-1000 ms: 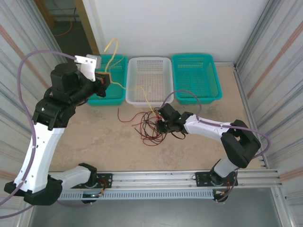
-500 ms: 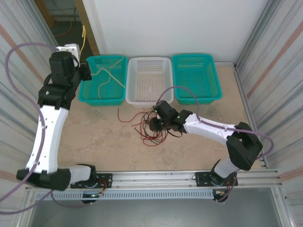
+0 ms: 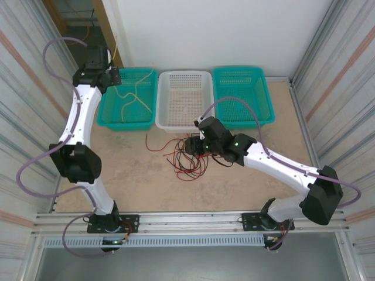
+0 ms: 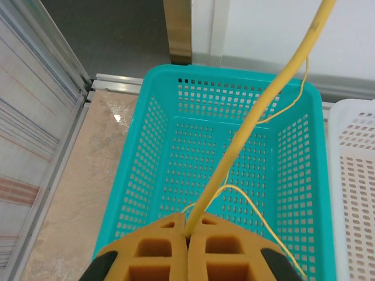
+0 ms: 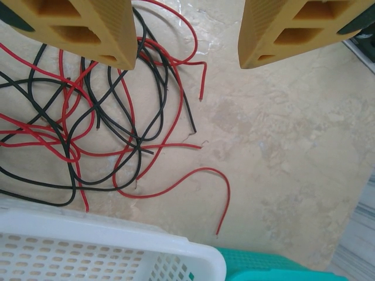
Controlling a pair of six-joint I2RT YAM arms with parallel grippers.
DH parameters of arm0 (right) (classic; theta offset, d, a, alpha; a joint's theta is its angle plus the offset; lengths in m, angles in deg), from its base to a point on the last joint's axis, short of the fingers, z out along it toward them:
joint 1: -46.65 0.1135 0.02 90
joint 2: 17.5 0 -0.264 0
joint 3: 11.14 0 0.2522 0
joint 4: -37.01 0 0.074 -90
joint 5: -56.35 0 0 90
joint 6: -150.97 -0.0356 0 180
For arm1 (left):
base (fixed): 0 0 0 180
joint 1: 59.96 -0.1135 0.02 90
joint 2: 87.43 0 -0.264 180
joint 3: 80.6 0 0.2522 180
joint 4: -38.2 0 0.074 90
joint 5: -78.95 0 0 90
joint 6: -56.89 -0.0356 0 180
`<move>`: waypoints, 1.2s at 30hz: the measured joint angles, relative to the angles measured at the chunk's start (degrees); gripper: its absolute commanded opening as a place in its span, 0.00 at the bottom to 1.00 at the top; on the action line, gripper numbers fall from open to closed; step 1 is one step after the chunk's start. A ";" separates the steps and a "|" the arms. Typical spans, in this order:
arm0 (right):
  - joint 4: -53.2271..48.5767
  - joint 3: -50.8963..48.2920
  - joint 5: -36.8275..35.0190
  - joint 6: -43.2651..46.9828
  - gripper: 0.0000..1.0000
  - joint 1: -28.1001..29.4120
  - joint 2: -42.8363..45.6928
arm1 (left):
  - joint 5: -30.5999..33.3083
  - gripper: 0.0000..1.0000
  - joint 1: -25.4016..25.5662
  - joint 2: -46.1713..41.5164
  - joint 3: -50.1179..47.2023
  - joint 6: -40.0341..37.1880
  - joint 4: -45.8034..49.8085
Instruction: Untangle the cables
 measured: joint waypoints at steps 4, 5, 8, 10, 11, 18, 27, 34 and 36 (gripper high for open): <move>-0.39 0.00 -0.04 0.00 0.49 -0.44 0.46 | 0.04 0.00 0.00 4.48 4.70 0.00 3.04; -0.44 0.00 -0.02 -0.02 0.49 -0.68 0.52 | 0.07 0.00 0.00 5.33 5.33 0.00 3.78; -0.44 0.00 0.04 0.00 0.49 -1.46 0.72 | 0.20 0.22 -0.02 8.41 7.54 0.00 6.49; -0.48 0.00 0.04 -0.02 0.49 -1.90 0.74 | 0.09 0.43 -0.02 11.04 9.90 0.07 8.68; -0.50 0.00 0.07 -0.02 0.49 -1.95 0.74 | -0.02 0.46 -0.02 12.13 10.91 0.26 9.40; -0.85 0.00 0.26 -0.02 0.49 -2.43 0.79 | -0.04 0.62 -0.02 14.75 12.41 0.26 12.44; -0.94 0.00 0.28 -0.02 0.49 -2.58 1.33 | -1.97 0.54 0.00 9.31 9.62 1.73 11.19; -2.47 0.00 0.09 -1.05 0.45 -3.91 0.76 | -6.60 0.46 5.09 -15.32 -13.25 4.87 2.01; -3.13 0.00 0.07 -2.01 0.44 -5.64 -0.50 | -9.90 0.45 9.03 -24.09 -22.56 5.86 -2.08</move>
